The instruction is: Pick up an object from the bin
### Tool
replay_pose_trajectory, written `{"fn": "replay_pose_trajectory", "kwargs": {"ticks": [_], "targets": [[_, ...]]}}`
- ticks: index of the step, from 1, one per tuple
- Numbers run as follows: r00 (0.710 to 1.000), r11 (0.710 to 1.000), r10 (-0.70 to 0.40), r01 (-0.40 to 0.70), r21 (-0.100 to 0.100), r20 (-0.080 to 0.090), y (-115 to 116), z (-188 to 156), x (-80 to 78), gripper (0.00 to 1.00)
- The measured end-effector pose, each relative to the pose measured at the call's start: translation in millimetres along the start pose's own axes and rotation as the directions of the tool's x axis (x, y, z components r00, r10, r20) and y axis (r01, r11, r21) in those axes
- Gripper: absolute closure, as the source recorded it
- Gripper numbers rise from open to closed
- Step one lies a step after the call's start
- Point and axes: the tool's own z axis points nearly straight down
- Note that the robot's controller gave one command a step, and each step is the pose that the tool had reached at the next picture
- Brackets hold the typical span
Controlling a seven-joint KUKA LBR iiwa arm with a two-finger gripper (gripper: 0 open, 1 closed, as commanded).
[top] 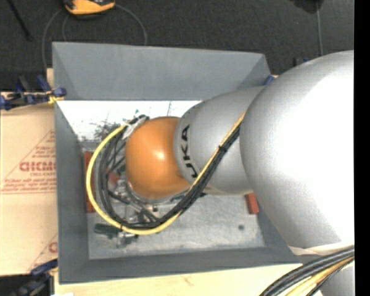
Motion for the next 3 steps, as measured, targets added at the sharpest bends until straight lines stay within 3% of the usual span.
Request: {"fn": "replay_pose_trajectory", "kwargs": {"ticks": [1,2,3], "targets": [[0.986,0.986,0.166,-0.166,-0.008,-0.002,-20.4,19.0,-12.3,1.00],[0.986,0.986,0.167,-0.167,-0.009,-0.002,-20.5,19.0,-12.3,1.00],[0.991,0.991,0.135,-0.135,-0.001,0.005,-15.6,-155.3,-19.0,1.00]]}}
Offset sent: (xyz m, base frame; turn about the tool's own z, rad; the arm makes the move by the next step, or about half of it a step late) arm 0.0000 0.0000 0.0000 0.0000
